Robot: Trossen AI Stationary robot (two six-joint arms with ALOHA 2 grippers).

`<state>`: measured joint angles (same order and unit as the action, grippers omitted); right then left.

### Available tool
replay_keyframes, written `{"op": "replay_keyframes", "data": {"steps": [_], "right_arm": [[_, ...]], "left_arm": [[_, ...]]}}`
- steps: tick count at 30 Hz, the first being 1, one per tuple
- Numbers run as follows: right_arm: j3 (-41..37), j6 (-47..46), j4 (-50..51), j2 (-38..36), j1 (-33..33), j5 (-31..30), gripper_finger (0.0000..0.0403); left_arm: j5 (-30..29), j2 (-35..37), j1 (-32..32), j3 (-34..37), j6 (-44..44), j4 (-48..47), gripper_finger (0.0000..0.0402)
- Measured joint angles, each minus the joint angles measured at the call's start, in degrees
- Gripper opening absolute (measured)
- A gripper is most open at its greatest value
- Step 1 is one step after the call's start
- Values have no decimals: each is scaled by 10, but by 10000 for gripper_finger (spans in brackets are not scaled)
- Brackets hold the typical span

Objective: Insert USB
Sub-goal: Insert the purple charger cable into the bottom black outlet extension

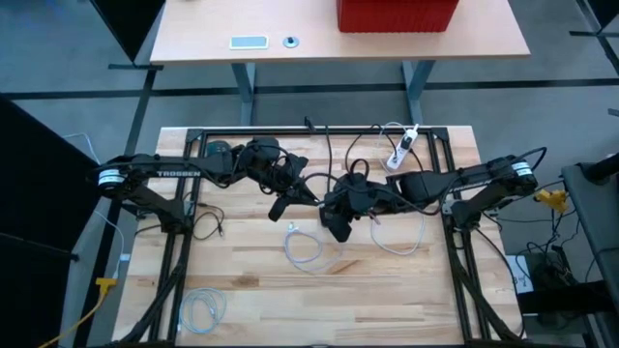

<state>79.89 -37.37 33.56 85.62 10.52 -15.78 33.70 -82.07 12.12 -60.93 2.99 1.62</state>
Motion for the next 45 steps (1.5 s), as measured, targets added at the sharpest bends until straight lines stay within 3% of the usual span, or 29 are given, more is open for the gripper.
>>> {"op": "replay_keyframes", "data": {"steps": [11,18,27,40,45], "right_arm": [[-13,-89,31,0,30,-65,1],[-89,-214,32,9,77,-104,0],[-107,-312,18,129,83,-92,0],[-107,-428,-32,238,81,-78,0],[-107,-428,-19,239,74,-76,0]], "left_arm": [[2,-1,34,0,-14,-4,140],[-2,-41,82,58,-20,27,193],[-29,-209,89,132,22,187,168],[-32,-319,89,130,-53,283,109],[-32,-319,89,130,-90,296,103]]}}
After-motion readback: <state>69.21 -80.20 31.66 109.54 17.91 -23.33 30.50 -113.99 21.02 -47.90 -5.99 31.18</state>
